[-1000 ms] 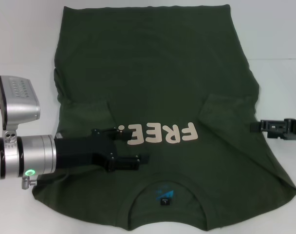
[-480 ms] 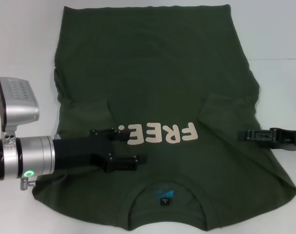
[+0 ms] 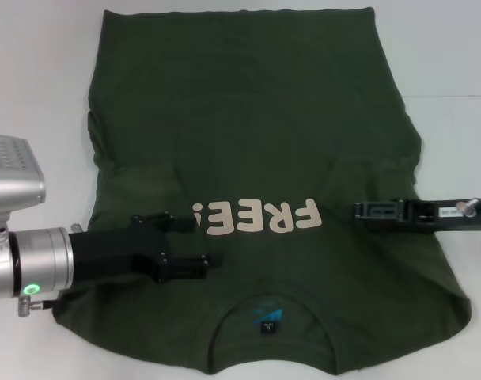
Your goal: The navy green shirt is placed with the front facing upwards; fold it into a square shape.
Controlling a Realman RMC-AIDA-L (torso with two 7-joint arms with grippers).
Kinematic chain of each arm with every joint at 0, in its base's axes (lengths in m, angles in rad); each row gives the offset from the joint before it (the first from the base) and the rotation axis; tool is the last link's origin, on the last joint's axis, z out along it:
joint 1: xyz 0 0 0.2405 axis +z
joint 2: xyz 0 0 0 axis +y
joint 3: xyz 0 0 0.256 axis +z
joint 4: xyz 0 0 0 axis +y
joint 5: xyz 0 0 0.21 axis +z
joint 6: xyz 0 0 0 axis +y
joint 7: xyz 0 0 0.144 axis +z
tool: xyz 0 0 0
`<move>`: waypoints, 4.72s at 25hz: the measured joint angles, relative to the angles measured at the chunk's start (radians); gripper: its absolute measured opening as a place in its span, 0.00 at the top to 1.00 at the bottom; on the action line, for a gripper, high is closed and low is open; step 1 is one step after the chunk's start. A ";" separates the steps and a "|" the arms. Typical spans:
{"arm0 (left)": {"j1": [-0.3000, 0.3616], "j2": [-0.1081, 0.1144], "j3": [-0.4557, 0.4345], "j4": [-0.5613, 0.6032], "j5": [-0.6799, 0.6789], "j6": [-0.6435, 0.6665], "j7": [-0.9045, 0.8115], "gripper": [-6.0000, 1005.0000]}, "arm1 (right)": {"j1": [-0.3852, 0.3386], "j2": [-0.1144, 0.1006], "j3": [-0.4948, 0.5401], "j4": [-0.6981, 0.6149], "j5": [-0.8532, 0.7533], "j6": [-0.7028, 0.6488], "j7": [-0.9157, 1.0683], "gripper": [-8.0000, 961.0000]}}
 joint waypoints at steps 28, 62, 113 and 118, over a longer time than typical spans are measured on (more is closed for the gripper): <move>0.097 -0.001 -0.114 0.054 0.003 0.049 -0.039 0.12 | -0.039 0.040 0.055 0.027 0.177 -0.053 -0.359 0.02; 0.253 -0.002 -0.337 0.154 0.161 0.083 -0.083 0.12 | 0.002 0.055 0.049 0.043 0.182 0.002 -0.393 0.02; 0.190 -0.004 -0.230 0.137 0.224 0.089 -0.107 0.12 | -0.009 0.059 0.056 0.035 0.206 -0.002 -0.402 0.02; 0.182 -0.002 -0.231 0.139 0.224 0.088 -0.116 0.15 | -0.009 0.058 0.056 0.034 0.207 0.000 -0.403 0.02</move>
